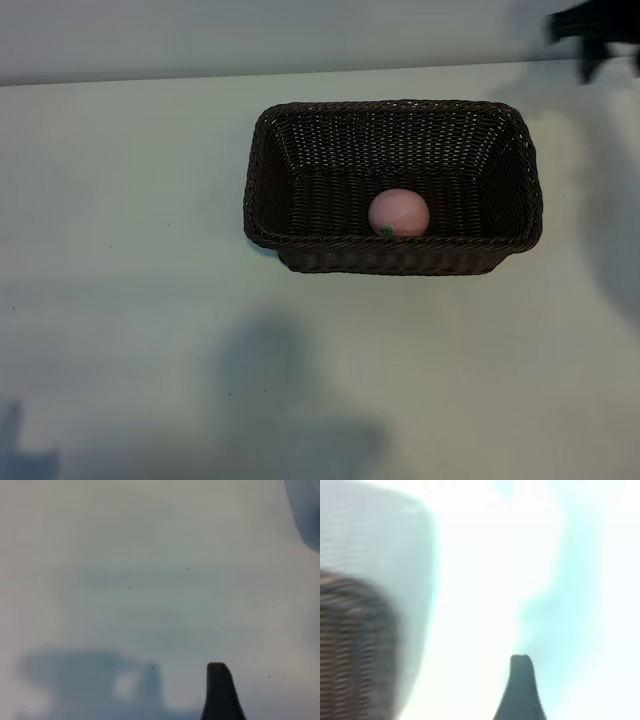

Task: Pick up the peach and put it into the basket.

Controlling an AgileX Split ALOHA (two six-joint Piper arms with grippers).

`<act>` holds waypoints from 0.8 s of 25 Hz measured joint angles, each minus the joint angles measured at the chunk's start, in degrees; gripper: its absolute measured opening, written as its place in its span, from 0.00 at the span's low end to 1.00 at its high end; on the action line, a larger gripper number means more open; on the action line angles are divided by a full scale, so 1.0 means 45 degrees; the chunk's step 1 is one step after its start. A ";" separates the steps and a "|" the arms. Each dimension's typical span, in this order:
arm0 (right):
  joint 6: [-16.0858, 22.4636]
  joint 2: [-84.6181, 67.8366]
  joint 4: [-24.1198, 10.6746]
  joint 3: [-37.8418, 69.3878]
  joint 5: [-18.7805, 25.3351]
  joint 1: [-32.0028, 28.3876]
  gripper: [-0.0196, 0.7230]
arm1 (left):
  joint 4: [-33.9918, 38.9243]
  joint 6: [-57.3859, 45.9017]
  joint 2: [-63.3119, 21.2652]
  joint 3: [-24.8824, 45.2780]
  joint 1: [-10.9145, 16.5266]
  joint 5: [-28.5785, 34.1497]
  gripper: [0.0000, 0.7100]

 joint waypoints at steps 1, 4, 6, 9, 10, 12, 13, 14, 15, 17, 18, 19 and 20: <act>-0.0106 0.0000 0.0092 0.0000 -0.0007 -0.0399 0.75 | 0.0000 0.0000 0.0000 0.0000 0.0000 0.0000 0.66; -0.0352 0.0000 0.0485 0.0000 0.0003 -0.1526 0.75 | 0.0000 0.0000 0.0000 0.0000 0.0000 0.0000 0.66; -0.0483 0.0000 0.0627 0.0000 0.0003 -0.1929 0.75 | 0.0000 0.0000 0.0000 0.0000 0.0000 0.0000 0.66; -0.0545 -0.0040 0.0927 0.0000 0.0018 -0.2417 0.75 | 0.0000 0.0000 0.0000 0.0000 0.0000 0.0000 0.66; -0.0605 -0.0100 0.1101 0.0000 0.0018 -0.2577 0.75 | 0.0000 0.0000 0.0000 0.0000 0.0000 0.0000 0.66; -0.0791 -0.0380 0.1471 0.0000 0.0031 -0.2847 0.73 | 0.0000 0.0000 0.0000 0.0000 0.0000 0.0000 0.66; -0.0864 -0.0599 0.1647 0.0000 0.0061 -0.2986 0.72 | 0.0000 0.0000 0.0000 0.0000 0.0000 0.0000 0.66; -0.0916 -0.0858 0.1838 0.0000 0.0061 -0.3132 0.71 | 0.0000 0.0000 0.0000 0.0000 0.0000 0.0000 0.66; -0.0987 -0.1096 0.2027 0.0000 0.0074 -0.3263 0.70 | 0.0000 0.0000 0.0000 0.0000 0.0000 0.0000 0.66; -0.1161 -0.1737 0.2325 0.0018 0.0074 -0.3546 0.68 | 0.0000 0.0000 0.0000 0.0000 0.0000 0.0000 0.66; -0.1241 -0.2148 0.2469 0.0060 0.0074 -0.3677 0.68 | 0.0000 0.0000 0.0000 0.0000 0.0000 0.0000 0.66; -0.1296 -0.2617 0.2554 0.0137 0.0061 -0.3782 0.68 | 0.0000 0.0000 0.0000 0.0000 0.0000 0.0000 0.66; -0.1326 -0.3113 0.2594 0.0228 0.0096 -0.3845 0.67 | 0.0000 0.0000 0.0000 0.0000 0.0000 0.0000 0.66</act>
